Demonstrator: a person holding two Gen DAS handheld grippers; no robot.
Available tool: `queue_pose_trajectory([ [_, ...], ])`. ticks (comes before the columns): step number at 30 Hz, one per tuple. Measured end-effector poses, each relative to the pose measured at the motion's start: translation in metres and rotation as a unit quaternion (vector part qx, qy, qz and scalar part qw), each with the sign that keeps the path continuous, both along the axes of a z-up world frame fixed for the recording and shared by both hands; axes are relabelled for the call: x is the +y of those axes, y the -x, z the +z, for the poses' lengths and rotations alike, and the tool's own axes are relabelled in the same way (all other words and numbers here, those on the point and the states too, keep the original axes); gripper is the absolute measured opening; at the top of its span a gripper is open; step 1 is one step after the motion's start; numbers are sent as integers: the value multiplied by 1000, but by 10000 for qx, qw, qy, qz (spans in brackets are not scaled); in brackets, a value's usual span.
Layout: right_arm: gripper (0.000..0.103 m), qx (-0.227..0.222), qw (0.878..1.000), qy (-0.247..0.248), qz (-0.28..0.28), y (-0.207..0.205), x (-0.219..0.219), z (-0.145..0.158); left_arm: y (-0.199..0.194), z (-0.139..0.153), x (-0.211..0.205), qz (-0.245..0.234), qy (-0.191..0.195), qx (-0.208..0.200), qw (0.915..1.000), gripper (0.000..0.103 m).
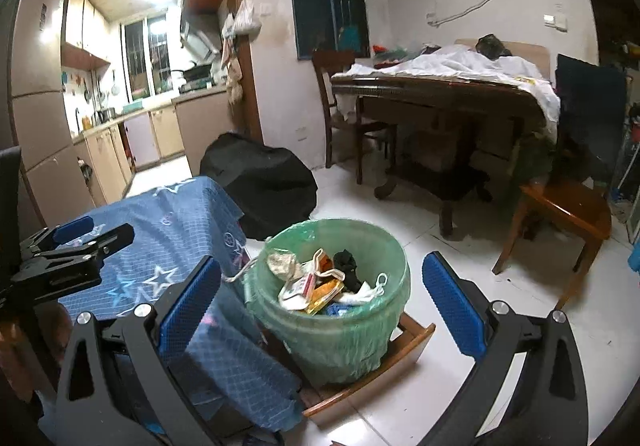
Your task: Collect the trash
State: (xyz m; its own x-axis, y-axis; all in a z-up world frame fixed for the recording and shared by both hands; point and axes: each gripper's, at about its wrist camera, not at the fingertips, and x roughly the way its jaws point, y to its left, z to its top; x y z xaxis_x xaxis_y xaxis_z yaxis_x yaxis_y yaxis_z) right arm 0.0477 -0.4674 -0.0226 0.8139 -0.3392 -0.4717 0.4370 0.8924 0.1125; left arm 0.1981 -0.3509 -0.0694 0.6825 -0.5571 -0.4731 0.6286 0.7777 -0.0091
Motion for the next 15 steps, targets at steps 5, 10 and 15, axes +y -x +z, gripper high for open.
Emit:
queue_pose_trajectory([
  [5, 97, -94, 9999, 38, -69, 33, 26, -6, 51, 12, 41, -13, 162, -260, 9995, 98],
  [10, 97, -187, 9995, 138, -203, 62, 49, -6, 98, 19, 71, 31, 325, -518, 9981, 98],
  [15, 97, -370, 9987, 197, -302, 90, 71, -4, 146, 21, 84, -216, 304, -729, 9966, 98],
])
